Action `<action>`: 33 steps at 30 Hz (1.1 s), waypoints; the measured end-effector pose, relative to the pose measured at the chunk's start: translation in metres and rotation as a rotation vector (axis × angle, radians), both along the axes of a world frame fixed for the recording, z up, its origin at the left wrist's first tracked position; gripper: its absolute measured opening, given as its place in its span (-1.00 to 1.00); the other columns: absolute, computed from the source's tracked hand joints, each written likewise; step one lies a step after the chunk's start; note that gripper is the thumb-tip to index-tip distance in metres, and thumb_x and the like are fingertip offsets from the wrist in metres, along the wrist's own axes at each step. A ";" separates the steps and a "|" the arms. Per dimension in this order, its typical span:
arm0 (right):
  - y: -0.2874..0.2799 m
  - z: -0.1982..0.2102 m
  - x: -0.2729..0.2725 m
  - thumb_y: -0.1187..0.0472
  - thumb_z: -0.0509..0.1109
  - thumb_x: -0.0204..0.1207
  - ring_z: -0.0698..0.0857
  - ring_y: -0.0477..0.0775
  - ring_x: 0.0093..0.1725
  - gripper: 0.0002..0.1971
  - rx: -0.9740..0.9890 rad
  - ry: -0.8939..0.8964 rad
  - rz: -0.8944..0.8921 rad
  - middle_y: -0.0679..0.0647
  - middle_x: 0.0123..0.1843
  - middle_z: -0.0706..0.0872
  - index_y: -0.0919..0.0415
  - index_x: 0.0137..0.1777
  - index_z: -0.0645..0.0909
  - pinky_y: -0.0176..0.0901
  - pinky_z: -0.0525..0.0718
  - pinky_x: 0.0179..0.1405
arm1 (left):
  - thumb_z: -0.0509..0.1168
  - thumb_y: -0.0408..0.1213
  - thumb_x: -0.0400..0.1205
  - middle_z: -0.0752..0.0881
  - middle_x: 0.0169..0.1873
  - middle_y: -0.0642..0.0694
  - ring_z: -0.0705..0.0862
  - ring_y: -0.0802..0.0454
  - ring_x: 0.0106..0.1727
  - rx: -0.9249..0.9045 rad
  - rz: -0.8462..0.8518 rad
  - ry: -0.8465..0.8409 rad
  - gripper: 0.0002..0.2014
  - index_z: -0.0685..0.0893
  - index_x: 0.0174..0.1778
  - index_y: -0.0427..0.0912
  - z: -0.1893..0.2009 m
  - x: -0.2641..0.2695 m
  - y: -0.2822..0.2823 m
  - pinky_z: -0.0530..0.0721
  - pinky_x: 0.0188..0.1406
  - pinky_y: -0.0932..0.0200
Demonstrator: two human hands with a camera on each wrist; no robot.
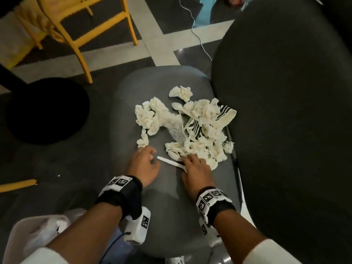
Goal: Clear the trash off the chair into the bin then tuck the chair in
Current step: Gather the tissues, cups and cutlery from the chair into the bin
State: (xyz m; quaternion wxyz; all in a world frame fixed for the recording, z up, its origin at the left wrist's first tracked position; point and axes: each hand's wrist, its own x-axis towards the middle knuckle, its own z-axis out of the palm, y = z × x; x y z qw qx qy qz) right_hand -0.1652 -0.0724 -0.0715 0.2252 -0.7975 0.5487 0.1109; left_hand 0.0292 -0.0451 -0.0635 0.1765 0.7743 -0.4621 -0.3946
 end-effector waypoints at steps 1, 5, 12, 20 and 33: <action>-0.003 -0.004 -0.003 0.10 0.30 0.65 0.53 0.26 0.33 -0.51 -0.004 0.021 0.013 0.07 0.52 0.48 0.00 0.59 0.41 0.15 0.60 0.29 | 0.32 -0.31 0.51 0.58 -0.01 -0.01 0.66 -0.09 0.09 0.005 -0.008 -0.014 -0.70 0.62 0.16 -0.04 -0.002 -0.004 -0.003 0.65 0.18 -0.04; -0.010 -0.017 -0.013 0.17 0.33 0.61 0.57 0.29 0.25 -0.58 -0.038 0.049 0.009 0.12 0.38 0.61 0.05 0.48 0.54 0.16 0.58 0.21 | 0.32 -0.32 0.52 0.55 0.14 -0.12 0.54 -0.17 0.24 -0.071 -0.100 -0.138 -0.62 0.57 0.27 -0.08 -0.009 -0.022 -0.026 0.58 0.26 -0.15; -0.003 -0.017 -0.021 0.08 0.41 0.48 0.66 0.18 -0.13 -0.86 -0.017 0.079 0.137 0.09 -0.08 0.72 0.10 -0.04 0.64 0.07 0.61 -0.09 | 0.27 -0.42 0.43 0.57 0.09 -0.10 0.51 -0.16 0.16 -0.288 0.112 -0.269 -0.69 0.55 0.07 -0.09 -0.004 -0.030 -0.064 0.54 0.23 -0.11; -0.009 0.005 -0.022 0.08 0.11 0.76 0.60 0.34 0.34 -0.63 0.302 -0.138 0.080 0.27 0.41 0.59 0.25 0.47 0.31 0.12 0.56 0.22 | 0.45 -0.19 0.38 0.26 0.51 -0.13 0.35 -0.26 0.43 -0.067 0.050 -0.533 -0.25 0.32 0.50 0.11 -0.005 0.003 -0.093 0.39 0.35 -0.23; 0.000 0.014 -0.008 0.08 0.17 0.71 0.58 0.13 -0.16 -0.78 0.339 -0.330 -0.001 0.06 -0.10 0.60 0.11 0.27 0.32 -0.03 0.50 -0.16 | 0.23 -0.44 0.54 0.70 0.04 -0.05 0.66 -0.10 -0.01 -0.196 0.298 -0.033 -0.67 0.56 0.20 -0.09 0.006 0.021 -0.070 0.52 -0.05 0.13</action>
